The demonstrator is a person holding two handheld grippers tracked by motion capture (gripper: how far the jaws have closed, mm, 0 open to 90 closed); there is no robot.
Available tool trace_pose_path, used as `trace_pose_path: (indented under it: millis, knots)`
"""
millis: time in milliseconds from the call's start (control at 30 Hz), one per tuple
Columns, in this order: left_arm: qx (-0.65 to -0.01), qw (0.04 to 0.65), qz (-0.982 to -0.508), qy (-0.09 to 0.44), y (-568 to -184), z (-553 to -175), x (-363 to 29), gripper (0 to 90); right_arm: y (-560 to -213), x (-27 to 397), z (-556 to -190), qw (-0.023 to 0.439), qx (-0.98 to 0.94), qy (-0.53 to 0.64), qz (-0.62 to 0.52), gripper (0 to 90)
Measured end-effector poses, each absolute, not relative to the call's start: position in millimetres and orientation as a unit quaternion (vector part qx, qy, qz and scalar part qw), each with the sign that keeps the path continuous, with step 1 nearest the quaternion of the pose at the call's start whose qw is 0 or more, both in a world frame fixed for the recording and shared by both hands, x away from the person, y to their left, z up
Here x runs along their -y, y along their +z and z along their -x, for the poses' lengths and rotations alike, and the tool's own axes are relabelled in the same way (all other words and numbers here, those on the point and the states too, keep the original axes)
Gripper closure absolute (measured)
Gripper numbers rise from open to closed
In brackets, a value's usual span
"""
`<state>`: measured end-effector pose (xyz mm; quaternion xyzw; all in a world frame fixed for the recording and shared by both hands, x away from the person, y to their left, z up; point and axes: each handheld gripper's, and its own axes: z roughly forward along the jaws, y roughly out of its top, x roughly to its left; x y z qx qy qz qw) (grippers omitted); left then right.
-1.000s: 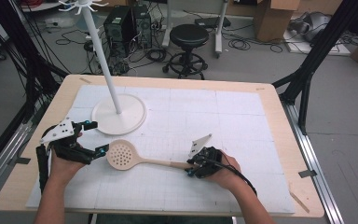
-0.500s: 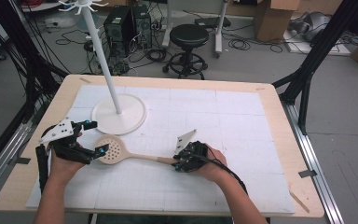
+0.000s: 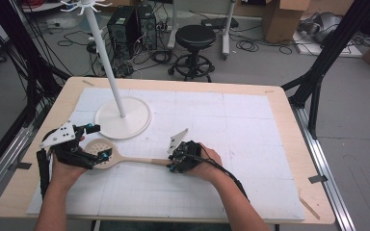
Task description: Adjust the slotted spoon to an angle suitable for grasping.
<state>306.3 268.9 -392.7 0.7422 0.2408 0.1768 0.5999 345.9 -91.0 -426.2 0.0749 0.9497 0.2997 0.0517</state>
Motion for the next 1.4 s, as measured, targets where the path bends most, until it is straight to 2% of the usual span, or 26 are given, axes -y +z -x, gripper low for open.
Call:
trace_pose_path:
  millis: [33, 333, 500, 800, 1100, 1400]
  knots:
    - [-0.240, 0.600, -0.743, 0.177, -393, -306, -269, 1.7, -426, 93, -346, 0.058, -0.948, 0.302, -0.078, 58.4]
    - [-0.240, 0.602, -0.741, 0.178, -392, -306, -269, 1.7, -414, 109, -344, 0.062, -0.934, 0.337, -0.102, 50.7]
    - [-0.240, 0.600, -0.743, 0.177, -392, -306, -268, 1.7, -390, 140, -335, 0.078, -0.905, 0.397, -0.135, 44.5]
    - [-0.237, 0.600, -0.743, 0.177, -391, -306, -268, 1.7, -372, 190, -325, 0.105, -0.866, 0.449, -0.192, 36.5]
    - [-0.238, 0.601, -0.743, 0.176, -392, -308, -267, 1.7, -369, 229, -312, 0.124, -0.826, 0.500, -0.229, 34.2]
    - [-0.231, 0.600, -0.746, 0.173, -392, -310, -263, 1.7, -369, 241, -306, 0.134, -0.809, 0.519, -0.239, 30.9]
